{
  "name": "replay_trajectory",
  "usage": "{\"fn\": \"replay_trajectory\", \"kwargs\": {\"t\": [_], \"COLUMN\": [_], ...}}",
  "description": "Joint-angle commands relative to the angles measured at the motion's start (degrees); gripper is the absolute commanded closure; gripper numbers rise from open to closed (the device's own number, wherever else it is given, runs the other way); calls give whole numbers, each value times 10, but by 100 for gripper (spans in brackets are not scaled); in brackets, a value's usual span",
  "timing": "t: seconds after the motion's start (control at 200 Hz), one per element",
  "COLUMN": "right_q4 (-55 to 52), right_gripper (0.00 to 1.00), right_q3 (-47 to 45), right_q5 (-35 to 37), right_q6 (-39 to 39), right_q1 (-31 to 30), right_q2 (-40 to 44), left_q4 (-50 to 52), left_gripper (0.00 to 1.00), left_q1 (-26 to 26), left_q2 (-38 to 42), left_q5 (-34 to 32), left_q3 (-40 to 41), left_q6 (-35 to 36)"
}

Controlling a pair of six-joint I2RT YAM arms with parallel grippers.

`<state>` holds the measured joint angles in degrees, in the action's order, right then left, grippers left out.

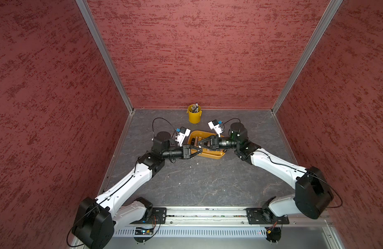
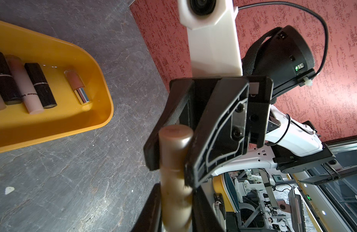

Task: Put the lipstick into the storage box
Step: Pick up the lipstick at the center of the board, then place the lipstick in the storage box.

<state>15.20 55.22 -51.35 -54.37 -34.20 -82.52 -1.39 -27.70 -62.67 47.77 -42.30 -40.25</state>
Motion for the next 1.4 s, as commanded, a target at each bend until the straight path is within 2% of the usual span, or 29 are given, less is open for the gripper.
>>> {"fn": "replay_trajectory", "kwargs": {"t": [0.0, 0.05, 0.09, 0.11, 0.115, 0.12, 0.13, 0.14, 0.301, 0.431, 0.606, 0.781, 0.952, 1.167, 1.287, 1.393], "right_q4": [18, 15, 9, 6, 5, 3, 1, -2, -74, -195, -442, -572, -613, -606, -592, -579], "right_gripper": [83, 84, 84, 84, 84, 84, 84, 84, 84, 84, 84, 84, 84, 84, 84, 84], "right_q3": [21, 22, 23, 24, 24, 25, 25, 26, 47, 84, 170, 248, 298, 331, 339, 345], "right_q5": [-10, -7, -5, -3, -3, -2, -1, -1, 19, 63, 231, 394, 478, 499, 497, 488], "right_q6": [-5, -1, 3, 4, 5, 6, 7, 9, 59, 128, 238, 305, 333, 325, 319, 313], "right_q1": [-7, -7, -7, -7, -7, -7, -7, -7, -7, -7, -6, -5, 4, 25, 40, 52], "right_q2": [-2, -1, 0, 1, 1, 1, 1, 2, 10, 13, -15, -77, -150, -237, -275, -301], "left_q4": [-12, -10, -7, -6, -6, -6, -5, -4, 12, 35, 86, 177, 300, 329, 328, 336], "left_gripper": [61, 53, 42, 29, 15, 7, 1, 0, 0, 0, 0, 0, 0, 0, 0, 0], "left_q1": [-1, 0, 1, 1, 1, 1, 2, 2, 9, 17, 31, 30, 24, 11, 8, 6], "left_q2": [1, 1, 1, 1, 1, 1, 1, 1, 8, 27, 58, 93, 84, 73, 78, 90], "left_q5": [4, 3, 2, 2, 2, 2, 1, 1, -1, -13, -68, -167, -280, -328, -334, -367], "left_q3": [3, 2, 2, 2, 2, 2, 1, 2, -3, -5, 2, 10, 2, 20, 25, 28], "left_q6": [15, 16, 17, 18, 18, 18, 19, 19, 22, 31, 47, 106, 148, 166, 171, 178]}}
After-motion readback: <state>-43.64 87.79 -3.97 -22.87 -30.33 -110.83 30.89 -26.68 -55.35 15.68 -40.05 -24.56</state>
